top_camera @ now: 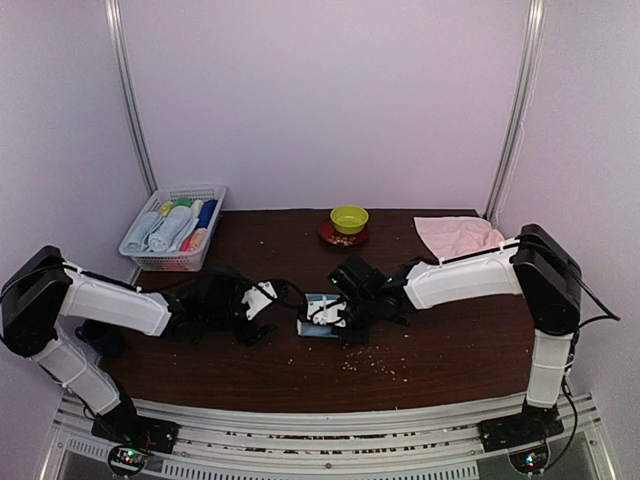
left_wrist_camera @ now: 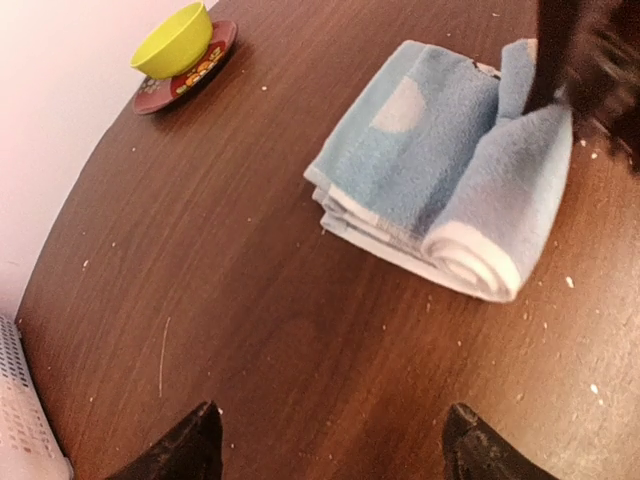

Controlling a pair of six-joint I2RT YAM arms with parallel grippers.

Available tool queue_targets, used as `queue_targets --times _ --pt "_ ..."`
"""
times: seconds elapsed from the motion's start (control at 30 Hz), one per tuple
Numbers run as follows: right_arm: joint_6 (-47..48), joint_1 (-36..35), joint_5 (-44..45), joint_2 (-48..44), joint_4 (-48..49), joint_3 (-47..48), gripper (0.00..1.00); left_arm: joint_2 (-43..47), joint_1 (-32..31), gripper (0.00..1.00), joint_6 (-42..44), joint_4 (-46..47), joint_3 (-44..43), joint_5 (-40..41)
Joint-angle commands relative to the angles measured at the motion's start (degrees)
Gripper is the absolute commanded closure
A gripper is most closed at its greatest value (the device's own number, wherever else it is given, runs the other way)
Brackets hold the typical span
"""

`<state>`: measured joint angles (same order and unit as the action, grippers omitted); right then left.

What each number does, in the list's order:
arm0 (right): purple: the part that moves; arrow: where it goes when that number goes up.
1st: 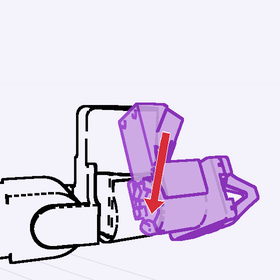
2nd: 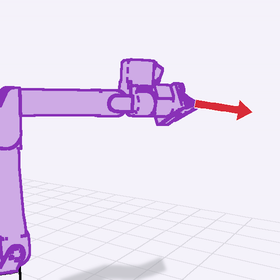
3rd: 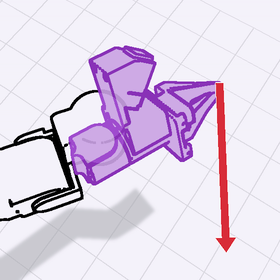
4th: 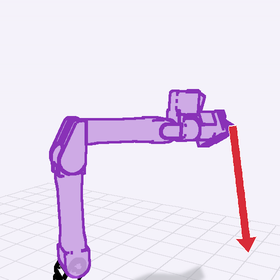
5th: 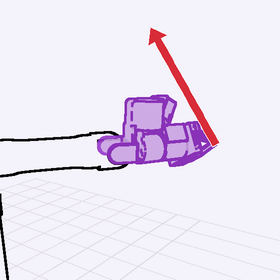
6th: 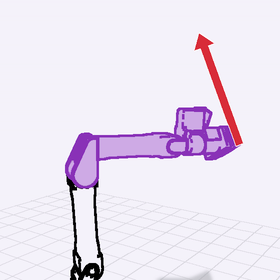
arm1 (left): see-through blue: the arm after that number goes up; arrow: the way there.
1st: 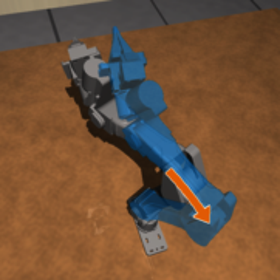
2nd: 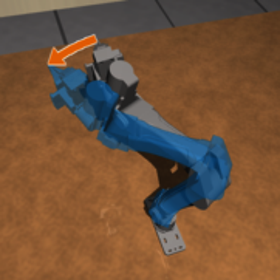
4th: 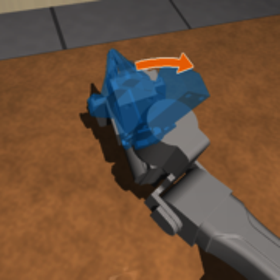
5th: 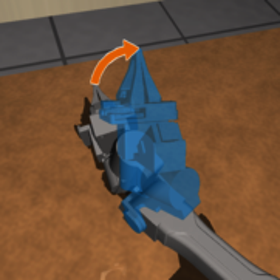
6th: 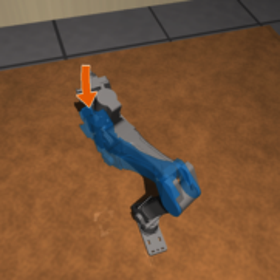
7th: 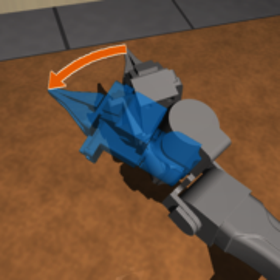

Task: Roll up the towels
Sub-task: Roll the towel at the center of the board.

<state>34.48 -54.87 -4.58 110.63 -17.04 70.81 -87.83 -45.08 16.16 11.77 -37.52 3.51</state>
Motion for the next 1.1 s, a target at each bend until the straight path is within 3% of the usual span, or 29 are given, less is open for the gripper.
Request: queue_targets --times 0.0,0.33,0.77,1.07 --pt "-3.24 2.82 -9.33 3.08 -11.16 6.15 0.94 5.33 -0.76 0.23 2.46 20.07 7.93 1.29" --pt "-6.31 6.37 -18.8 15.35 -32.45 24.08 0.94 6.51 -10.0 0.24 13.69 31.83 16.04 6.14" --pt "-4.54 8.73 -32.56 18.51 -38.91 27.83 0.95 -1.87 -17.3 0.29 23.7 30.31 11.36 10.45" --pt "-4.73 8.95 -33.25 20.48 -40.09 27.95 0.95 -8.97 -18.8 0.41 26.21 27.08 6.1 11.32"
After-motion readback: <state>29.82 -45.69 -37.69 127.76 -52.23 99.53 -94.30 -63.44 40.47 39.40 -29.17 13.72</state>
